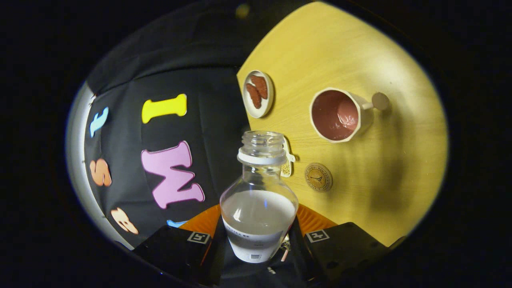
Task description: Take the bottle from table, then pour the juice into the cup, finally place the bottle on the coaster
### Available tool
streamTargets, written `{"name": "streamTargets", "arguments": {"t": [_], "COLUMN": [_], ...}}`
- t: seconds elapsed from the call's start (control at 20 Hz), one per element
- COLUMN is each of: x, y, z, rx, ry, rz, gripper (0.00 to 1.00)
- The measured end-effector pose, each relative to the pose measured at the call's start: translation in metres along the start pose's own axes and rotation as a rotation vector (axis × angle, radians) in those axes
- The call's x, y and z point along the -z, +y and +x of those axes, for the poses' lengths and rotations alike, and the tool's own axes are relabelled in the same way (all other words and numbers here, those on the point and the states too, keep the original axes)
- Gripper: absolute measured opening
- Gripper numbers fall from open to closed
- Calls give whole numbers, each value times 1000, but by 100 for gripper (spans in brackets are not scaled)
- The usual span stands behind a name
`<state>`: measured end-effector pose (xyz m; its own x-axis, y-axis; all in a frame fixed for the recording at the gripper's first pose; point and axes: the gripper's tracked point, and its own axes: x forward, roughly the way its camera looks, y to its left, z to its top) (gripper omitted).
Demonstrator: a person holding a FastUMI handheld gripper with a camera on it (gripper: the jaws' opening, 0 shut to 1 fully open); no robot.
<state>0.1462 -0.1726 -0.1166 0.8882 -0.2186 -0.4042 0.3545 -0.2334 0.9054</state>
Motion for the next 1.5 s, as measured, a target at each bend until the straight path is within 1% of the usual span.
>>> {"name": "streamTargets", "arguments": {"t": [0.05, 0.2, 0.35, 0.45, 0.55, 0.65, 0.7, 0.8, 0.9, 1.0, 1.05, 1.15, 1.25, 1.3, 1.4, 1.5], "x": [7, 22, 38, 41, 48, 58, 63, 76, 82, 78, 74, 67, 63, 64, 65, 63], "y": [1, -20, -24, -25, -30, -30, -27, -12, -1, 6, 7, 3, -9, -15, -29, -38], "z": [-5, -16, -19, -19, -16, -11, -10, -7, 3, 20, 29, 48, 70, 91, 117, 137], "rx": [-5, 45, 37, 44, 73, 67, 51, -7, -50, -69, -66, -64, -64, -53, -35, -10], "ry": [-14, -65, -117, -174, -199, -213, -233, -281, -330, -392, -427, -472, -468, -458, -429, -413], "rz": [-85, -421, -743, -960, -1147, -1323, -1403, -1506, -1556, -1589, -1610, -1701, -1769, -1794, -1813, -1795], "gripper": [71, 72, 71, 71, 72, 72, 72, 71, 71, 71, 71, 71, 71, 72, 72, 72]}}
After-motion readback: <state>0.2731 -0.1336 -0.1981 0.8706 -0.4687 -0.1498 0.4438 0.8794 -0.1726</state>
